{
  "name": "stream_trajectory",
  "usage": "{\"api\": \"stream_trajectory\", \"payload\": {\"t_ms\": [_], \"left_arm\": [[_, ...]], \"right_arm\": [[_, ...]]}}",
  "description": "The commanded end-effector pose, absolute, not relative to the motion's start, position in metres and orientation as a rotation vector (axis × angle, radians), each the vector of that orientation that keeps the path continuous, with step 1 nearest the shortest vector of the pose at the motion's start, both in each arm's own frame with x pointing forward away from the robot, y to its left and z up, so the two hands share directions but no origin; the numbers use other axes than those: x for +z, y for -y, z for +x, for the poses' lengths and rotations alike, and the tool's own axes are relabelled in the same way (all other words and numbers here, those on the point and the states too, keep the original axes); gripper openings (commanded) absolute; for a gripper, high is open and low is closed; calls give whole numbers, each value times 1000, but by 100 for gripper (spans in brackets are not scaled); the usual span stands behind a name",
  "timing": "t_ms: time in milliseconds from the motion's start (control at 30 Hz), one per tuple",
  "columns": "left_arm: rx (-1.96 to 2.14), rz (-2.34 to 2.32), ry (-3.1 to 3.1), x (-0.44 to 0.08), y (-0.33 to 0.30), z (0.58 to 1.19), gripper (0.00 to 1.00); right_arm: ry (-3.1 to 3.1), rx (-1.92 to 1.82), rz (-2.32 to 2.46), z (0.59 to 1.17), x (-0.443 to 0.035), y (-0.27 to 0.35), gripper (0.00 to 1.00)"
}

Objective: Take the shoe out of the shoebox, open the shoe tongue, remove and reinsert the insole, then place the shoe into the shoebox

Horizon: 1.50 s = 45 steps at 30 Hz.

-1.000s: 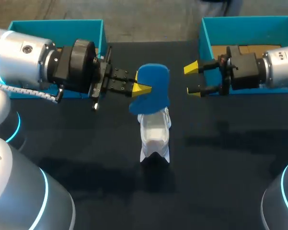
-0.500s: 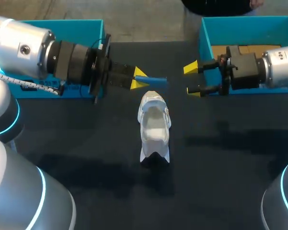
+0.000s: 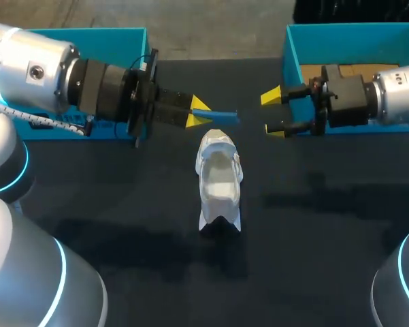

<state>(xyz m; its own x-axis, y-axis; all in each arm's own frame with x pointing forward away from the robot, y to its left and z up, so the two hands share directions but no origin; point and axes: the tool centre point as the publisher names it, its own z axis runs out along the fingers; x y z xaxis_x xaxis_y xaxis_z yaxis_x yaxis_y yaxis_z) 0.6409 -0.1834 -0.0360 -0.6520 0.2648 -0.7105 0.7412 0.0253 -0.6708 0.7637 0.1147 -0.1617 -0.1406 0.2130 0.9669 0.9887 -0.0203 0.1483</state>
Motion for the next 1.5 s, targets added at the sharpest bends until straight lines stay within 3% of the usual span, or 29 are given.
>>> {"api": "stream_trajectory", "payload": {"t_ms": [33,767,1500], "left_arm": [[-1524,1134,-1947,-57,180,641,0],[-939,1484,-1379,-126,185,676,0],[-887,1408,-1272,-139,191,688,0]], "right_arm": [[1459,-1237,-1322,764,-162,-116,100],[1459,-1237,-1322,764,-162,-116,100],[1455,-1234,-1320,763,-163,-117,100]]}}
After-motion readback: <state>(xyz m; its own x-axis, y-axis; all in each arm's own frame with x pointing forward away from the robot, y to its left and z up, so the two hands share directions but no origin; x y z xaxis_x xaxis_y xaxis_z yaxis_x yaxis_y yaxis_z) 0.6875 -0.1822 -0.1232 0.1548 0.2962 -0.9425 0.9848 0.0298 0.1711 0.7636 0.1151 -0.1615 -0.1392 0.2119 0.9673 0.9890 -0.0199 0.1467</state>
